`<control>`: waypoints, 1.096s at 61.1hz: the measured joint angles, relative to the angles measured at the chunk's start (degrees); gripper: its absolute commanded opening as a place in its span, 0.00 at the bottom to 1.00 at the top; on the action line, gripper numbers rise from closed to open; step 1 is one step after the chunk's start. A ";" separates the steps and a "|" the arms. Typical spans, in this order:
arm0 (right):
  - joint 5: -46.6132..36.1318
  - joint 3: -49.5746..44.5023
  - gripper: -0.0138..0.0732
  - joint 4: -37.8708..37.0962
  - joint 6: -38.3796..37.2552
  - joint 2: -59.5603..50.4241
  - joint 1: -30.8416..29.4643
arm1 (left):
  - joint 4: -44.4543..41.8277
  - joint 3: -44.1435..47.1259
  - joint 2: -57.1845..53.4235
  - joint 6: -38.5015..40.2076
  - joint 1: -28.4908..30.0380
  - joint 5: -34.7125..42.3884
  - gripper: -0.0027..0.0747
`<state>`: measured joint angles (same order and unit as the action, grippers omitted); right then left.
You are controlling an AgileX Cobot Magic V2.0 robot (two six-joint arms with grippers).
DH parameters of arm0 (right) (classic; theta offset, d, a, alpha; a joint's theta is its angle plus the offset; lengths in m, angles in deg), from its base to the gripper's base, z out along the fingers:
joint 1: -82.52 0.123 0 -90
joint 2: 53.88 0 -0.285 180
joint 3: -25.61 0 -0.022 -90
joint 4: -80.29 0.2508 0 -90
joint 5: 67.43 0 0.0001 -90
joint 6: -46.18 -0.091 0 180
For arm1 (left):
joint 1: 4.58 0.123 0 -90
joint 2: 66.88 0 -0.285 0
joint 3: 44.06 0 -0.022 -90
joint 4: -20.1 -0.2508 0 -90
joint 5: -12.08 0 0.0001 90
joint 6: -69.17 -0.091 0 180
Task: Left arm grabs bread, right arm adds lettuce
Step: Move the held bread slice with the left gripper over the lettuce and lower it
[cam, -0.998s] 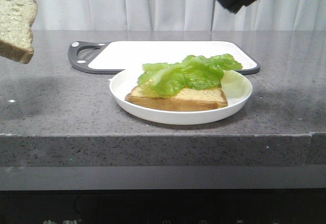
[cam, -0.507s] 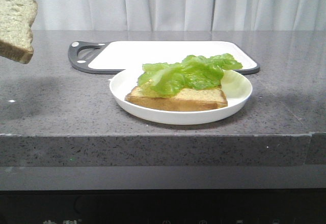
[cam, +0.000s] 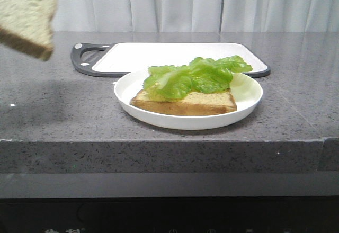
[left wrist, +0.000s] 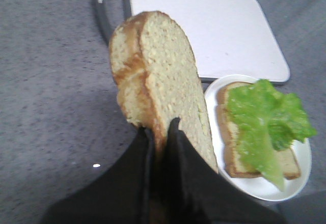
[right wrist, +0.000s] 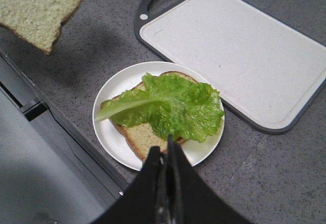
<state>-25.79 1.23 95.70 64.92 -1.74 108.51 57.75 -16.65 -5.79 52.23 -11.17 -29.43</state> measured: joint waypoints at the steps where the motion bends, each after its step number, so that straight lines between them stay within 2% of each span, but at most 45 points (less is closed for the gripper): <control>1: -0.10 -0.82 0.09 0.00 0.00 -1.13 0.00 | 1.20 -0.29 0.59 -0.47 -0.55 0.00 0.01; 15: -0.74 -6.15 0.09 0.00 0.00 -9.65 0.00 | 10.79 -7.17 10.65 -2.17 -8.80 0.23 0.01; 35: 0.26 -6.50 0.09 0.00 0.00 -10.31 0.00 | 18.72 -17.42 29.66 -4.75 -18.62 -0.80 0.01; 51: 1.01 -6.50 0.09 0.00 0.00 -10.31 0.00 | 24.61 -21.14 40.96 -6.02 -19.39 -3.11 0.01; 67: 1.35 -6.50 0.09 0.00 0.00 -10.31 0.00 | 23.40 -21.24 43.45 -6.25 -19.39 -3.32 0.04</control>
<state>-24.43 -5.27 95.70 64.92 -12.05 108.51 81.15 -37.89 37.66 45.99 -30.56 -32.76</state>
